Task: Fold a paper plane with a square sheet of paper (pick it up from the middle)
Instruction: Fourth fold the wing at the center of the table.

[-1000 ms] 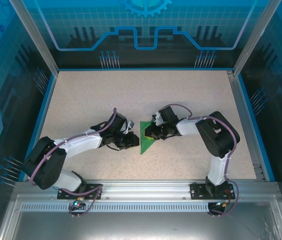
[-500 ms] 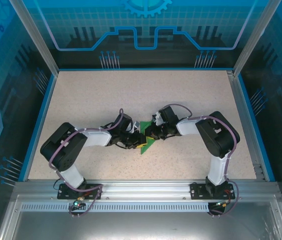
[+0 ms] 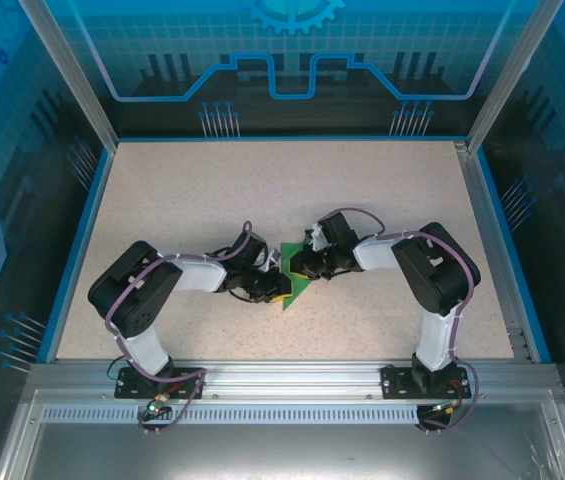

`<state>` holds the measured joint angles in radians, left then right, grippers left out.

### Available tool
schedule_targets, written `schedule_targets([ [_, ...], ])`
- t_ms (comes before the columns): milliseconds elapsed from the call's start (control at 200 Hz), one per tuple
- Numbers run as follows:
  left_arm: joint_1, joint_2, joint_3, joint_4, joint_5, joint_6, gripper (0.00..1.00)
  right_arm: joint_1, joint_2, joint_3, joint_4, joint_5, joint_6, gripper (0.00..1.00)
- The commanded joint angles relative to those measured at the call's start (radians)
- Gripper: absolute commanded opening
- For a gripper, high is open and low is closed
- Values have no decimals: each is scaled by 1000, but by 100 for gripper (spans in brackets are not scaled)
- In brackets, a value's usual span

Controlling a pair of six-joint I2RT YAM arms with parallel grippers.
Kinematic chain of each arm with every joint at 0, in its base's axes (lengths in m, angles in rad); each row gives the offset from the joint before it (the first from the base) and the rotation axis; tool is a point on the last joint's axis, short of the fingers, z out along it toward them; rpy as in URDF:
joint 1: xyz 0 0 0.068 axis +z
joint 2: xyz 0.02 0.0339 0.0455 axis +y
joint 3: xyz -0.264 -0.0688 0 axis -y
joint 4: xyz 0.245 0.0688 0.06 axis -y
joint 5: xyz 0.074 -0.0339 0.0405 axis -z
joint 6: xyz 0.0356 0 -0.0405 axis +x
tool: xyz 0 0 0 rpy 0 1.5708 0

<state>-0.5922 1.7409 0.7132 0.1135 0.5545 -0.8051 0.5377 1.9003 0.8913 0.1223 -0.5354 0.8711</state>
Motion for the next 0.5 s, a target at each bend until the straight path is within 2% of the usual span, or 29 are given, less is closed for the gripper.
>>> schedule_targets([
  [0, -48, 34, -12, -170, 47, 62, 20, -2, 97, -43, -109, 132, -27, 17],
  [305, -97, 18, 19, -360, 37, 184, 20, -2, 95, -53, -105, 135, -24, 17],
  [490, -111, -8, 4, -400, 2, 178, 19, -2, 88, -59, -103, 139, -23, 17],
])
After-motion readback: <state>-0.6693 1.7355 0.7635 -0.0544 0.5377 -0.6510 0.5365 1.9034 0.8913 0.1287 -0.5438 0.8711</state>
